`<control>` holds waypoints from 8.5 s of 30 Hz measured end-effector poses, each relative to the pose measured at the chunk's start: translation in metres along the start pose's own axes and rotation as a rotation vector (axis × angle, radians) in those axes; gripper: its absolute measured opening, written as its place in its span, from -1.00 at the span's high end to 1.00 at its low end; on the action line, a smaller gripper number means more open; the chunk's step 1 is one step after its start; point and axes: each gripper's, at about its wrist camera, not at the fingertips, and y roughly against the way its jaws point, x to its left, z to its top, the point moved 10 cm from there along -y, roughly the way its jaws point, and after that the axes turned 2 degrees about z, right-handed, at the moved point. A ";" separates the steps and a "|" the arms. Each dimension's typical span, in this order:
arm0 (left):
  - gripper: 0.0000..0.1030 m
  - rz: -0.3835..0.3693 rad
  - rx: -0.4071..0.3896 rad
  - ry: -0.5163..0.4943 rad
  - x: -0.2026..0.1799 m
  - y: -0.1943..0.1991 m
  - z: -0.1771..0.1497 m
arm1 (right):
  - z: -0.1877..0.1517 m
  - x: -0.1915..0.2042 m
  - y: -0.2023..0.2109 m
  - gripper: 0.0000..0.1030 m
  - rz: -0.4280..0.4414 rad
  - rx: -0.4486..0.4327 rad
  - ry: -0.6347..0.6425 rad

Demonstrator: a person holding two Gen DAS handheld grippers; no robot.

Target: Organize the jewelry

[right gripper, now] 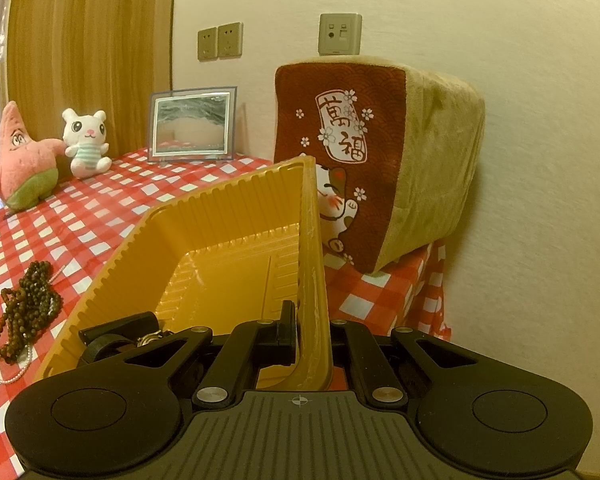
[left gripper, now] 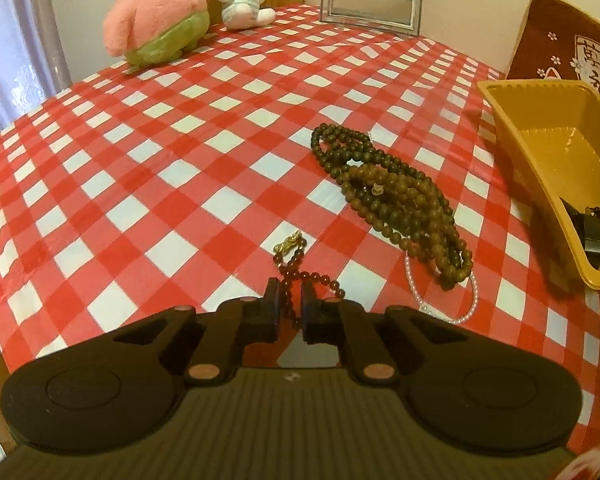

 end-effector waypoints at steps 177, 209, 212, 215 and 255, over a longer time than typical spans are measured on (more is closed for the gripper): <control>0.89 -0.203 -0.432 -0.042 -0.073 0.195 0.199 | 0.001 0.008 -0.004 0.90 0.020 0.010 0.000; 0.66 -0.450 -0.097 -0.122 -0.260 0.036 0.139 | 0.006 0.012 -0.005 0.89 0.027 0.014 -0.002; 0.56 -0.435 -0.080 -0.090 -0.251 0.032 0.132 | 0.005 0.012 -0.005 0.89 0.026 0.014 -0.001; 0.55 -0.406 -0.084 -0.071 -0.236 0.035 0.128 | 0.004 0.012 -0.006 0.89 0.025 0.018 -0.005; 0.44 0.132 -0.035 0.189 0.032 0.082 0.025 | -0.001 0.010 -0.009 0.89 0.017 0.036 0.010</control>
